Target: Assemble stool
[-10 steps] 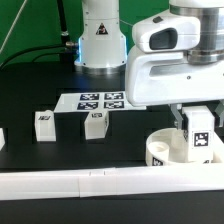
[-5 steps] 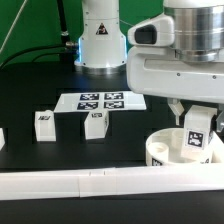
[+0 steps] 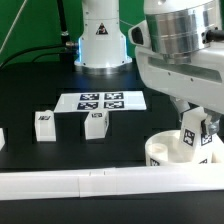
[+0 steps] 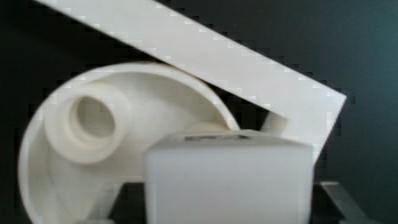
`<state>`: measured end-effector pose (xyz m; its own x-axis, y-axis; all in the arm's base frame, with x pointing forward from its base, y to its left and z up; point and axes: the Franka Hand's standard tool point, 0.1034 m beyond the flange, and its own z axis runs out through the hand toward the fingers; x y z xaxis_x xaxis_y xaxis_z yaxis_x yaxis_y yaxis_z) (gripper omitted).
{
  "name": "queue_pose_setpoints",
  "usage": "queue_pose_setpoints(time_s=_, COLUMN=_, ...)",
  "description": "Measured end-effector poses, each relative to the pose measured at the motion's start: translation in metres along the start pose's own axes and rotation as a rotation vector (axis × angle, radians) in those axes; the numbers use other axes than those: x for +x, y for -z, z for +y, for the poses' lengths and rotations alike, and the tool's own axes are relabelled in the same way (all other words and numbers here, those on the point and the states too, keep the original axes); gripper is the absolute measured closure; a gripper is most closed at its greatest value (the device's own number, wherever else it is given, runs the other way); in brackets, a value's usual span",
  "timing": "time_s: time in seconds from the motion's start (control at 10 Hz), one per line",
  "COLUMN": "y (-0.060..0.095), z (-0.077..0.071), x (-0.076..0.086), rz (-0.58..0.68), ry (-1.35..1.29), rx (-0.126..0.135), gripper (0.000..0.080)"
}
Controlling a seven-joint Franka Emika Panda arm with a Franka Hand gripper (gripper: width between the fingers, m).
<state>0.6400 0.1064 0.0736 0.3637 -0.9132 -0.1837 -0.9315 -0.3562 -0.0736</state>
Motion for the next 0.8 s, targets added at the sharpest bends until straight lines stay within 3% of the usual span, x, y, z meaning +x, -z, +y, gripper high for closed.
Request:
queue_pose_setpoints(time_s=0.3, y=0.000, z=-0.001, x=-0.002, rz=-0.004, ry=-0.192, rx=0.006, gripper=0.0462)
queue_pose_setpoints(time_s=0.4, y=0.000, z=-0.003, x=-0.002, rz=-0.015, ry=-0.351, rx=0.025, gripper=0.0462)
queue_pose_setpoints(time_s=0.6, y=-0.004, z=-0.008, x=-0.007, rz=-0.035, ry=-0.751, rx=0.102, gripper=0.0462)
queue_pose_setpoints(time_s=0.7, y=-0.005, z=-0.009, x=-0.010, rz=-0.040, ry=-0.828, rx=0.117, gripper=0.0462)
queue_pose_setpoints(time_s=0.8, y=-0.006, z=-0.011, x=-0.011, rz=-0.046, ry=-0.888, rx=0.153, gripper=0.0462)
